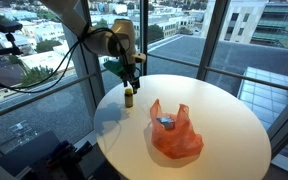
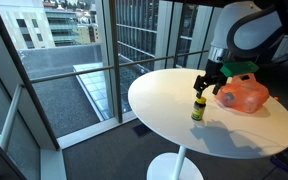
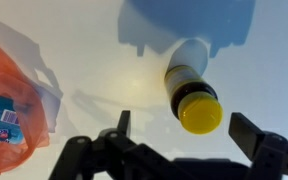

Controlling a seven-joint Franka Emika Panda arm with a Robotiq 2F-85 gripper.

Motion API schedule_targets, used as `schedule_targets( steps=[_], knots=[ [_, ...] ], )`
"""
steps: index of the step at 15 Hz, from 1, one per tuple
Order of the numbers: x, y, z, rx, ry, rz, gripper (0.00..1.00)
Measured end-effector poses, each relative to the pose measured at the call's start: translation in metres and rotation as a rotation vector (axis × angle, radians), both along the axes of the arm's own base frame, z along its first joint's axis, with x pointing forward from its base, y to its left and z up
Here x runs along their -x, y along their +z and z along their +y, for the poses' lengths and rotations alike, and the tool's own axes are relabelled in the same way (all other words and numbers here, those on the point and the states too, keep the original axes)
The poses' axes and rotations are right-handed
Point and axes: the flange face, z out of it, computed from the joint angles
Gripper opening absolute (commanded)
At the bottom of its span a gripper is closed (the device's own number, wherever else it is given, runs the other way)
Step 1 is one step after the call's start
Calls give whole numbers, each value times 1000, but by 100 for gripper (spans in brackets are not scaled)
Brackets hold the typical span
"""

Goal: Pick up the brown medicine bottle with the yellow lid from the orange plastic bag and put it on the table

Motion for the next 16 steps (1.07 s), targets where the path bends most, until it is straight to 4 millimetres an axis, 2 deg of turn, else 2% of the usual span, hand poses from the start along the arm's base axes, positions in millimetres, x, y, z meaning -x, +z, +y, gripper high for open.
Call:
schedule_targets(
  steps=[5,11,16],
  knots=[
    [11,29,-16,19,-31,74,100],
    [34,81,-30,33,-58,163,100],
    [52,118,-53,48,-93,184,100]
  ],
)
